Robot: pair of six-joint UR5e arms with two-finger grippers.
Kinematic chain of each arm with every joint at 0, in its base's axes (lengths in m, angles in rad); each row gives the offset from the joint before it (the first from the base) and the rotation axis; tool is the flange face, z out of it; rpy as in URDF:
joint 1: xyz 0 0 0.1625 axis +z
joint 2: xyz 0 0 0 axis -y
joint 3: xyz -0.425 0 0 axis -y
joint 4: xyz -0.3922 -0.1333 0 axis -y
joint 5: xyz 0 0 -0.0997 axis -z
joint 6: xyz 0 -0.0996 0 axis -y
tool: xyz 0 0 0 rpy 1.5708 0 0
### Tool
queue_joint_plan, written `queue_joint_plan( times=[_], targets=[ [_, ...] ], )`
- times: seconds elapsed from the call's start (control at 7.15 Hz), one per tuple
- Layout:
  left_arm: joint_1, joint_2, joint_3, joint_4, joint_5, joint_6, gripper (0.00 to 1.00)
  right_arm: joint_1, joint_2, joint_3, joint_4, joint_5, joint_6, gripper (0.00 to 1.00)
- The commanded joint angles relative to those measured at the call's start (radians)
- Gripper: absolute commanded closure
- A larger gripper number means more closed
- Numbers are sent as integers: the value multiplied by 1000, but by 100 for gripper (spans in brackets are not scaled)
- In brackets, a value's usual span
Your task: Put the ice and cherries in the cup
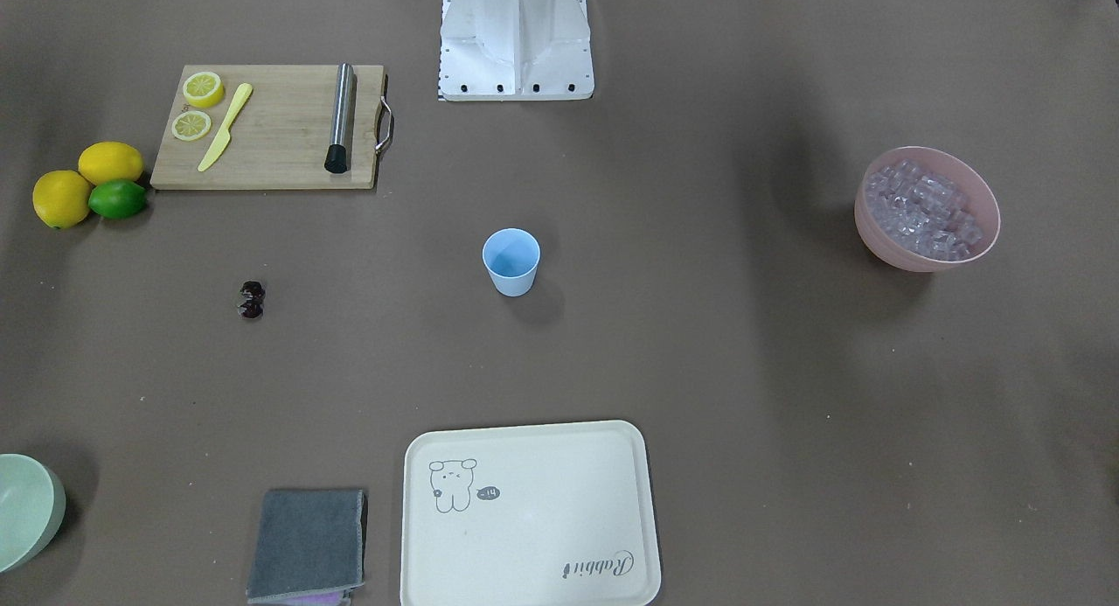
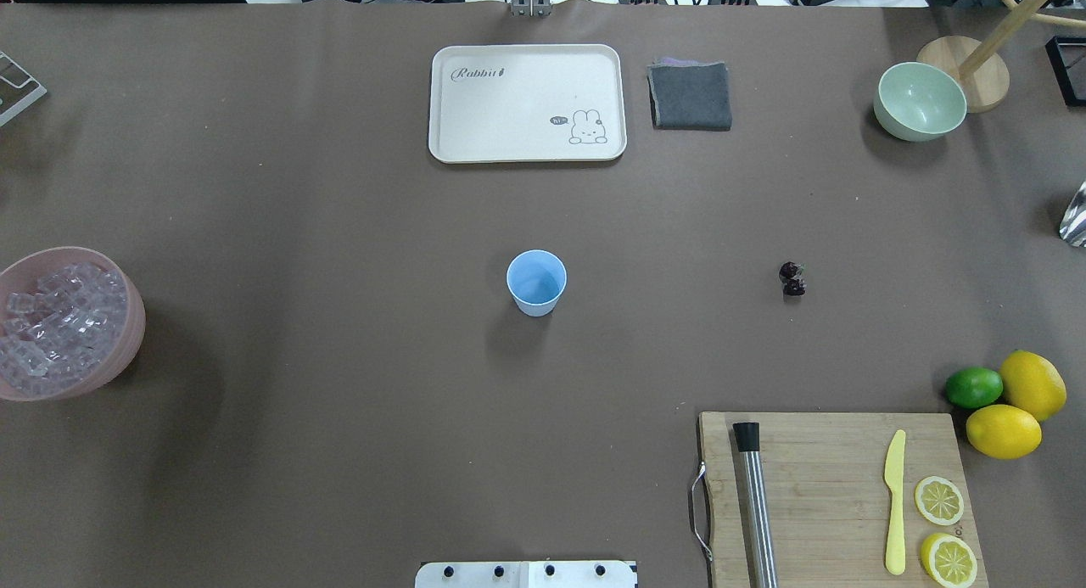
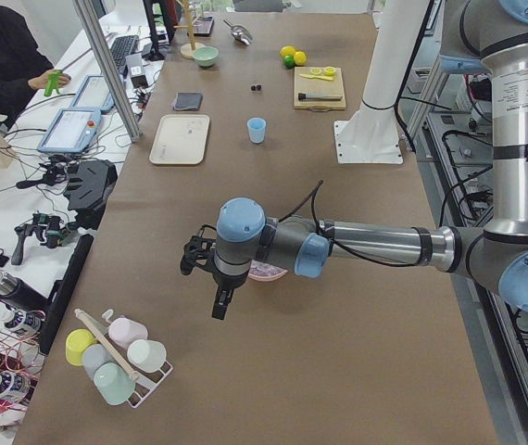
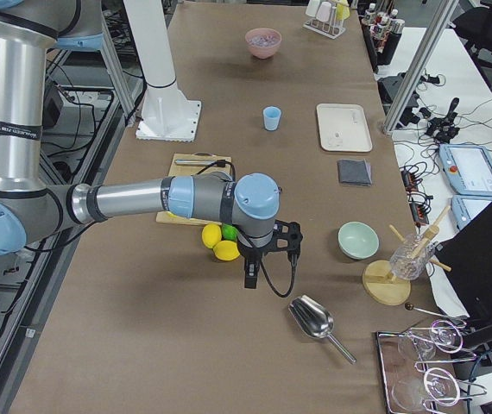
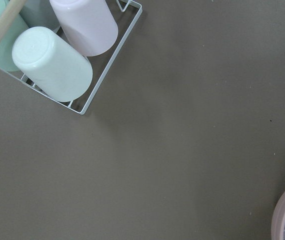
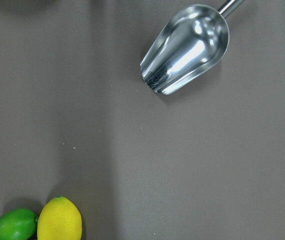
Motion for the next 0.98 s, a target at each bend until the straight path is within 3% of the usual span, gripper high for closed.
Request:
queue_joint_plan(
  times=[0.0, 0.14, 0.42, 0.56, 0.7, 0.84],
  targets=[
    [68, 20, 13, -365, 1, 0, 2, 0, 7, 13, 0, 7, 1, 0],
    [91, 66, 48, -501, 7, -15, 2, 0, 16, 13, -5, 11, 1, 0],
    [164, 30, 56, -482, -23, -354, 2, 0, 16, 17, -7, 15, 1, 0],
    [209, 8, 17, -481, -51, -353, 2, 0, 18, 12, -7, 11, 1, 0],
    [290, 7, -8, -484, -25, -351, 2, 0, 16, 6, -3, 10, 1, 0],
    [356, 13, -54, -504, 78, -351, 1, 0, 15, 3, -3, 10, 1, 0]
  ],
)
